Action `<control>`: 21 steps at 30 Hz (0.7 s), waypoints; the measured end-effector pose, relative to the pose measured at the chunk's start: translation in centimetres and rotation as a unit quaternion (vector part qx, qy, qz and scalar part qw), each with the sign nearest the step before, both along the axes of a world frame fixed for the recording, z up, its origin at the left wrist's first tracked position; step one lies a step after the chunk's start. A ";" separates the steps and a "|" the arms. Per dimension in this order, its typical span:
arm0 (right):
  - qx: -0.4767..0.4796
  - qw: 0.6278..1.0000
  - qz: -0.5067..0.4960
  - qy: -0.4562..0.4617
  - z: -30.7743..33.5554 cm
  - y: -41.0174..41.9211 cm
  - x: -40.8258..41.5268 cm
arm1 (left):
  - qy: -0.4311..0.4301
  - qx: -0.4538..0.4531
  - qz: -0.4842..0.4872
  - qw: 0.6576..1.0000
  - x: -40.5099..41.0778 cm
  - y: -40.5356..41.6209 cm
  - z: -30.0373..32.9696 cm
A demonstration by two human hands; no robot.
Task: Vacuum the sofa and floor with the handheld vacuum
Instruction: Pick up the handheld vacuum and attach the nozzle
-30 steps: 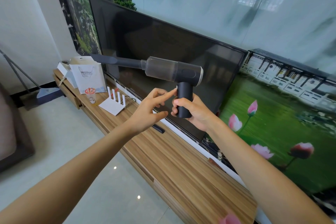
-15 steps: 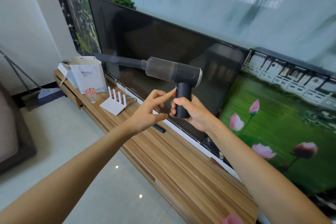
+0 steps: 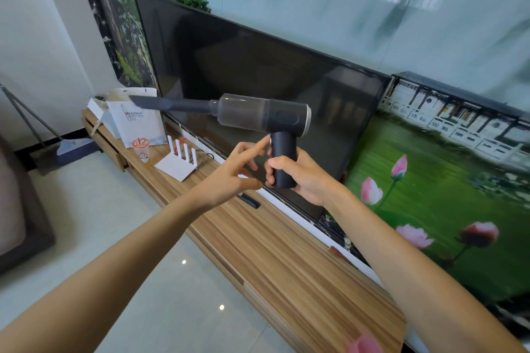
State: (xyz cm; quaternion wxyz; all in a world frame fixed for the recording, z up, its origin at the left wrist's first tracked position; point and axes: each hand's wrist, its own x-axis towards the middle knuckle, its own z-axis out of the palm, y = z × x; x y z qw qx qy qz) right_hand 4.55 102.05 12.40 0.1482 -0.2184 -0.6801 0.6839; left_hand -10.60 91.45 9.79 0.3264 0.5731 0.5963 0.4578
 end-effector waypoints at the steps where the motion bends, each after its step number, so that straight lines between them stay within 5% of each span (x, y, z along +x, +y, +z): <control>1: 0.002 1.000 0.009 0.000 0.0 -0.2 0.0 | -0.006 -0.001 0.000 1.000 -0.1 -0.1 0.1; 10: 0.002 1.000 0.009 0.028 0.0 -1.1 -0.7 | 0.033 0.060 0.037 0.997 -0.3 -1.2 0.3; 21: 0.001 1.000 -0.012 -0.019 -0.6 -0.8 -0.5 | 0.032 0.025 0.007 0.999 -0.7 -1.7 -0.1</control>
